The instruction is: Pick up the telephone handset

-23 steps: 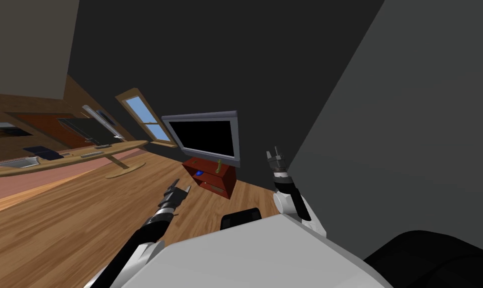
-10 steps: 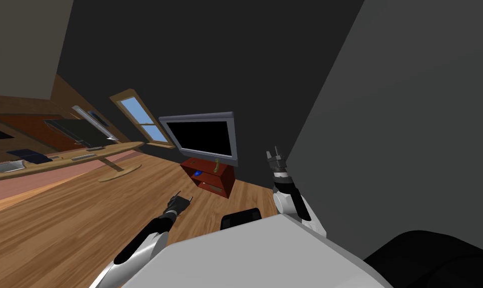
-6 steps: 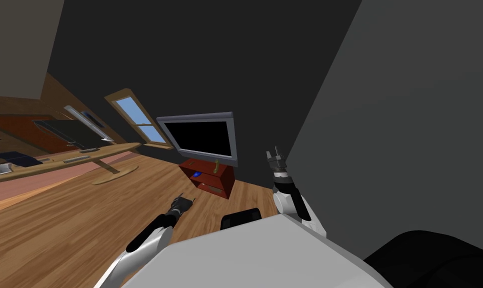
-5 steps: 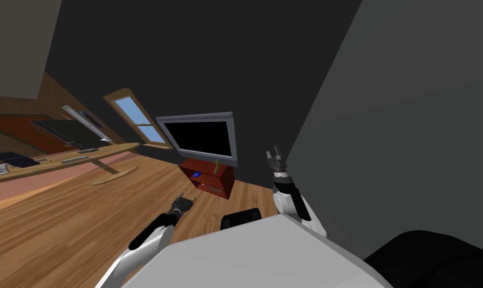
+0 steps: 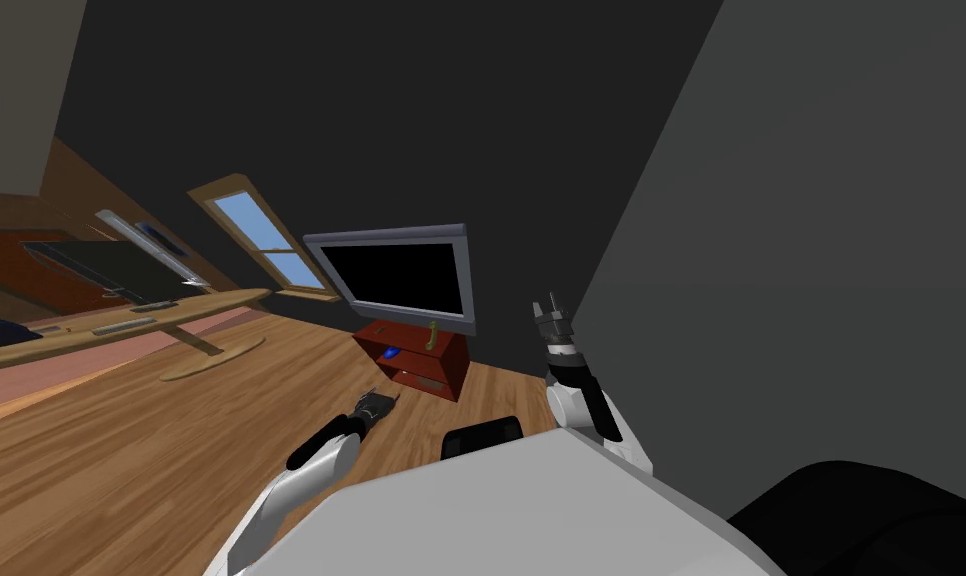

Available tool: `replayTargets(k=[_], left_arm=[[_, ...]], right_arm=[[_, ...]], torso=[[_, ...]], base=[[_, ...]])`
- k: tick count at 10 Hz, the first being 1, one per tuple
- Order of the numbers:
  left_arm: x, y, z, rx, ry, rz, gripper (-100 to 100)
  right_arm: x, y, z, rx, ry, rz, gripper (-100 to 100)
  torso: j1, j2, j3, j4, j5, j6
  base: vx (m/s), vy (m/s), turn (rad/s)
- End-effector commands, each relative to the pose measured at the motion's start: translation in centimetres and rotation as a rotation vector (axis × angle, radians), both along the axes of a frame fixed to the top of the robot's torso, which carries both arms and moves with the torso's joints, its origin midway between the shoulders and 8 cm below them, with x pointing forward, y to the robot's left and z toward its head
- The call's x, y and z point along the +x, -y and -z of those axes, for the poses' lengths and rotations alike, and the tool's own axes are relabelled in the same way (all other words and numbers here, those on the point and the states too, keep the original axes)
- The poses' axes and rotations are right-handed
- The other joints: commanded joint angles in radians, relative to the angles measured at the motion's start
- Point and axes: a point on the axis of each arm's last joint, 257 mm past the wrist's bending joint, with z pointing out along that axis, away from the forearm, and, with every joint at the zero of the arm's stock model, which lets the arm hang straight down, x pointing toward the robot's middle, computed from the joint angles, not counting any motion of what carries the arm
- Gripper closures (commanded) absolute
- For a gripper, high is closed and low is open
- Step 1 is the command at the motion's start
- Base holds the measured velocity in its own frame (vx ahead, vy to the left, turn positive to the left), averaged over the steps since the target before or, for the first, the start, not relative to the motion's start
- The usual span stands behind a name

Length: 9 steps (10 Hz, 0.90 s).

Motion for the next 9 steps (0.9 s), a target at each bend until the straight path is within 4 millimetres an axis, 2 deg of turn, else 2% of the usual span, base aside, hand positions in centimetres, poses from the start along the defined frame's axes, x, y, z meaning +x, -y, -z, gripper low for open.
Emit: replayTargets(k=[1,4,5,9], left_arm=[[0.0,0.5,0.5,-0.031,-0.021,-0.011,-100],[1.8,3.3,2.3,-0.171,-0.072,-0.053,-100],[2.1,3.4,2.1,-0.173,-0.072,-0.049,-100],[5.6,7.7,2.0,-0.310,-0.099,-0.058,-100]], right_arm=[[0.0,0.0,0.0,0.000,0.000,0.000,0],[0.0,0.0,0.0,0.000,0.000,0.000,0],[0.0,0.0,0.0,0.000,0.000,0.000,0],[0.0,0.0,0.0,0.000,0.000,0.000,0]], torso=[[0.000,0.000,0.000,0.000,0.000,0.000],[0.001,-0.003,-0.002,-0.001,0.000,0.000],[0.001,-0.005,-0.003,-0.001,0.000,0.000],[0.001,-0.007,-0.004,-0.002,0.000,0.000]], base=[[0.041,0.032,-0.042],[0.095,0.054,-0.090],[0.084,0.053,-0.033],[0.125,0.056,-0.092]])
